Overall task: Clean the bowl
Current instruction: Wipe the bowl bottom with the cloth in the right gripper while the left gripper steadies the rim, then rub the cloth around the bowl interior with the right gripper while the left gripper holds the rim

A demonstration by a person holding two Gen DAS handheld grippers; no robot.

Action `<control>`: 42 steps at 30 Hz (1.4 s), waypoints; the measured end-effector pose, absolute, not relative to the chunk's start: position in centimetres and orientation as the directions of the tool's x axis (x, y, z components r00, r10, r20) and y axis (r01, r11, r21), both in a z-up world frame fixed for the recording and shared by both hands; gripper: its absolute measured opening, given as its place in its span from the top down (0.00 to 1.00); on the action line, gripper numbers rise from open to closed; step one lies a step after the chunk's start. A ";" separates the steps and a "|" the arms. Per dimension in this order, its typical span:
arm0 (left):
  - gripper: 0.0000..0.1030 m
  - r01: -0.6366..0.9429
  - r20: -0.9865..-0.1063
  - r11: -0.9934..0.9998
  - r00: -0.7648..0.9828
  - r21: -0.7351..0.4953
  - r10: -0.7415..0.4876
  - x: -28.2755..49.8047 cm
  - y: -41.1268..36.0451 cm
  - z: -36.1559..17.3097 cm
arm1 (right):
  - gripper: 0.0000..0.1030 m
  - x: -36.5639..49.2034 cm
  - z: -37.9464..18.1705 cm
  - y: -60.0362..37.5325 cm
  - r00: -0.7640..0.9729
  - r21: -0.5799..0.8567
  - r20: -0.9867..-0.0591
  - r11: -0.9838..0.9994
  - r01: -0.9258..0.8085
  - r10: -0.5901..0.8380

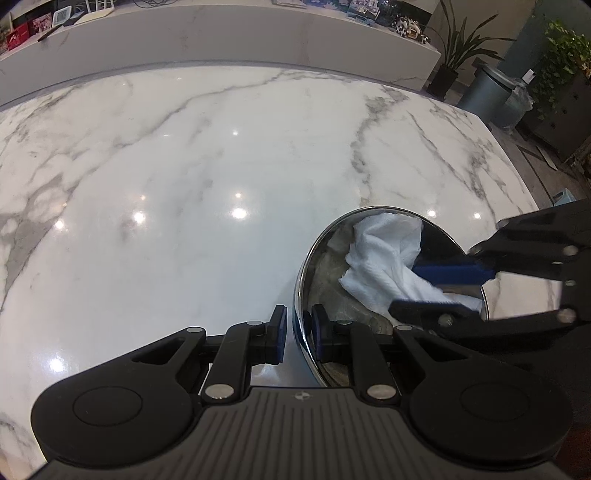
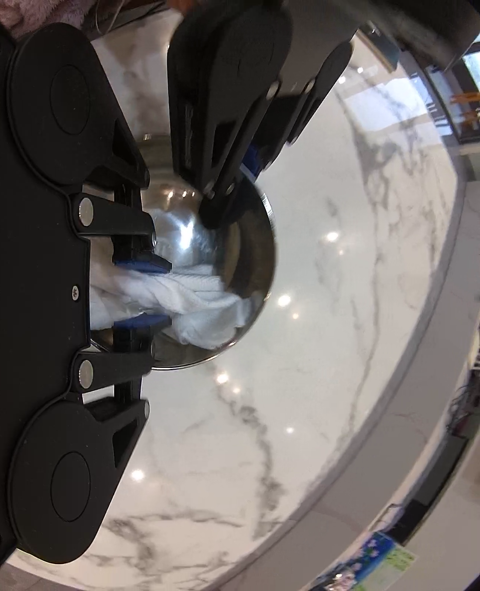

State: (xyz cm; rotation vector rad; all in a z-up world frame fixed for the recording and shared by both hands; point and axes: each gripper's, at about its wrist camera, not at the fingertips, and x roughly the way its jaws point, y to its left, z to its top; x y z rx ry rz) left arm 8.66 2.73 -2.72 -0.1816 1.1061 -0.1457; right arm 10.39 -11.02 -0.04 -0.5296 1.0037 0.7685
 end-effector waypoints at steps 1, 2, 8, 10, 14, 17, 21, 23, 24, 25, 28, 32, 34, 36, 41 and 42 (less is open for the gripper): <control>0.87 0.022 -0.871 0.975 0.444 -0.223 -0.209 8.6 2.8 -2.7 | 0.67 10.3 0.2 -11.1 0.318 -0.045 -0.889 0.628 -0.777 0.330; 0.87 0.018 -0.869 0.973 0.447 -0.228 -0.212 8.6 2.9 -2.6 | 0.67 10.3 0.3 -11.1 0.319 -0.045 -0.888 0.628 -0.777 0.331; 0.87 0.012 -0.860 0.970 0.459 -0.243 -0.221 8.2 3.0 -2.2 | 0.73 10.4 -0.4 -10.8 0.303 -0.038 -0.897 0.628 -0.777 0.321; 0.87 0.021 -0.858 0.969 0.459 -0.247 -0.228 8.2 2.9 -2.3 | 0.78 10.4 -0.8 -10.5 0.305 -0.045 -0.901 0.633 -0.773 0.308; 0.87 0.031 -0.859 0.971 0.460 -0.237 -0.225 8.2 2.8 -2.2 | 0.85 10.9 -1.4 -10.2 0.313 -0.054 -0.905 0.653 -0.755 0.288; 0.87 0.026 -0.860 0.968 0.455 -0.248 -0.233 8.4 2.9 -2.2 | 0.85 11.1 -1.7 -10.1 0.308 -0.040 -0.906 0.664 -0.746 0.291; 0.87 0.022 -0.861 0.969 0.454 -0.246 -0.228 8.3 2.8 -2.2 | 0.85 11.0 -2.1 -9.6 0.291 -0.004 -0.902 0.667 -0.745 0.320; 0.88 0.015 -0.863 0.969 0.453 -0.245 -0.225 8.4 2.8 -2.1 | 0.85 10.9 -2.1 -9.4 0.269 0.025 -0.901 0.660 -0.751 0.340; 0.88 0.014 -0.864 0.970 0.452 -0.241 -0.221 8.4 2.7 -2.1 | 0.85 10.8 -2.0 -9.3 0.257 0.040 -0.901 0.656 -0.754 0.350; 0.88 0.014 -0.865 0.972 0.452 -0.236 -0.216 8.4 2.6 -2.1 | 0.85 10.8 -2.0 -9.3 0.242 0.060 -0.900 0.653 -0.755 0.362; 0.89 0.018 -0.869 0.977 0.454 -0.212 -0.197 8.4 2.2 -2.1 | 0.85 10.9 -1.8 -9.4 0.194 0.111 -0.903 0.644 -0.757 0.383; 0.92 0.029 -0.872 0.982 0.455 -0.188 -0.181 8.4 1.9 -2.2 | 0.86 10.6 -1.6 -9.2 0.180 0.093 -0.917 0.629 -0.772 0.356; 0.92 0.035 -0.872 0.982 0.454 -0.185 -0.181 8.3 1.9 -2.2 | 0.86 10.5 -1.5 -9.2 0.189 0.069 -0.924 0.631 -0.772 0.332; 0.92 0.043 -0.874 0.983 0.453 -0.178 -0.178 8.4 1.9 -2.1 | 0.87 10.5 -1.5 -9.3 0.201 0.046 -0.929 0.635 -0.771 0.311; 0.92 0.056 -0.875 0.987 0.458 -0.149 -0.158 8.5 1.6 -2.0 | 0.88 10.5 -1.4 -9.6 0.272 -0.059 -0.932 0.641 -0.765 0.240; 0.92 0.055 -0.874 0.987 0.459 -0.151 -0.159 8.5 1.7 -2.0 | 0.88 10.5 -1.4 -9.7 0.292 -0.084 -0.930 0.641 -0.763 0.225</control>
